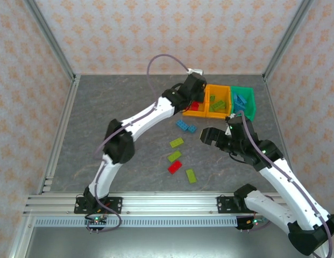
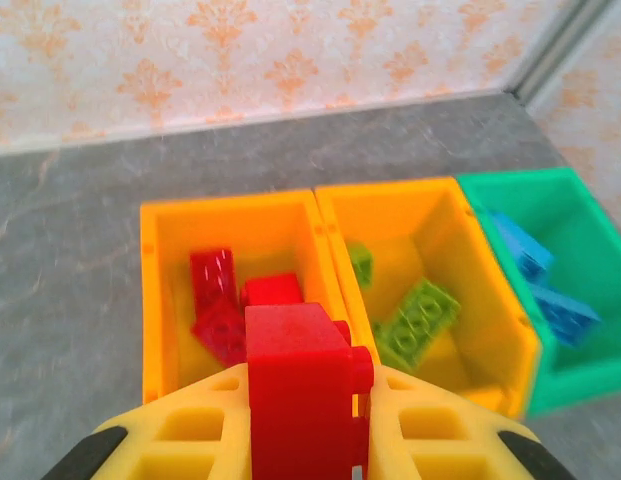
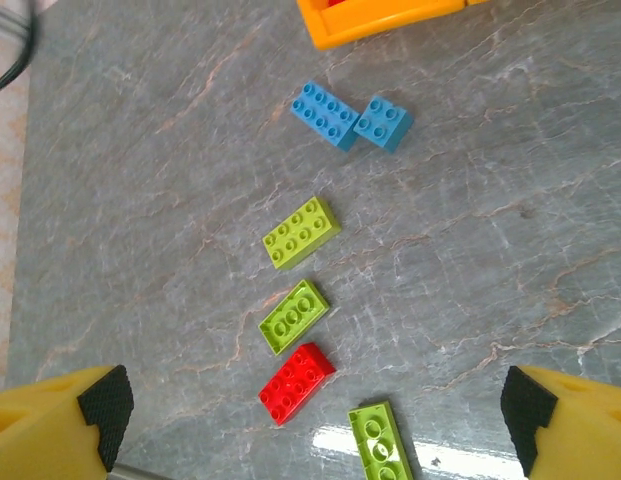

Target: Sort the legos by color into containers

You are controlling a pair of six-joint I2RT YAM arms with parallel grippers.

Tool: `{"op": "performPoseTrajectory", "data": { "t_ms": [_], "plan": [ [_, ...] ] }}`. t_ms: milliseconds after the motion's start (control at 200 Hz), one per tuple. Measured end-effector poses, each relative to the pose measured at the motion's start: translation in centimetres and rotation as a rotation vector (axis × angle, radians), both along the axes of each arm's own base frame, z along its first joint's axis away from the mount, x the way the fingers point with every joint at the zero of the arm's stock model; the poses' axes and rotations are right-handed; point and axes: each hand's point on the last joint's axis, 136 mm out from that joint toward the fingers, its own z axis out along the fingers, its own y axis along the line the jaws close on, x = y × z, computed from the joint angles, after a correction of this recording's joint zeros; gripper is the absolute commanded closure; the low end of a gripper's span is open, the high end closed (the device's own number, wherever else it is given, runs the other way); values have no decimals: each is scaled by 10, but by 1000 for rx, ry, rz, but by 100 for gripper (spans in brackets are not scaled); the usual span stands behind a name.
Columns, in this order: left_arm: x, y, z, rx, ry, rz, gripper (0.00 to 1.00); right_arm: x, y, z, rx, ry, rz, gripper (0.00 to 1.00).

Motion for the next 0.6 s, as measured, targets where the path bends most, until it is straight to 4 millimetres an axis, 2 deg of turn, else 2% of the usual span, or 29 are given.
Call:
{"op": "performPoseTrajectory", "data": {
  "t_ms": [75, 140, 215, 340, 420, 505, 561, 601],
  "plan": [
    [27, -4, -19, 31, 1, 7, 74, -5, -4, 4, 22, -20, -22, 3],
    [38, -5, -31, 52, 6, 8, 67, -11, -9, 5, 45, -34, -42, 3],
    [41, -5, -41, 85, 14, -4, 57, -16, -12, 3, 63, -39, -56, 3],
    [40, -5, -34, 93, 4, -16, 55, -20, -14, 2, 76, -34, -68, 3],
    [36, -3, -23, 94, 4, -26, 58, -20, -14, 1, 77, -27, -72, 3],
    [23, 0, -8, 95, 16, -48, 60, -19, -14, 1, 78, -24, -74, 3],
    [5, 10, 3, 104, 33, -58, 61, -19, -13, 0, 78, -20, -72, 3],
    [-15, 21, 14, 108, 34, -67, 61, -19, -12, -3, 76, -11, -69, 4]
  ]
}}
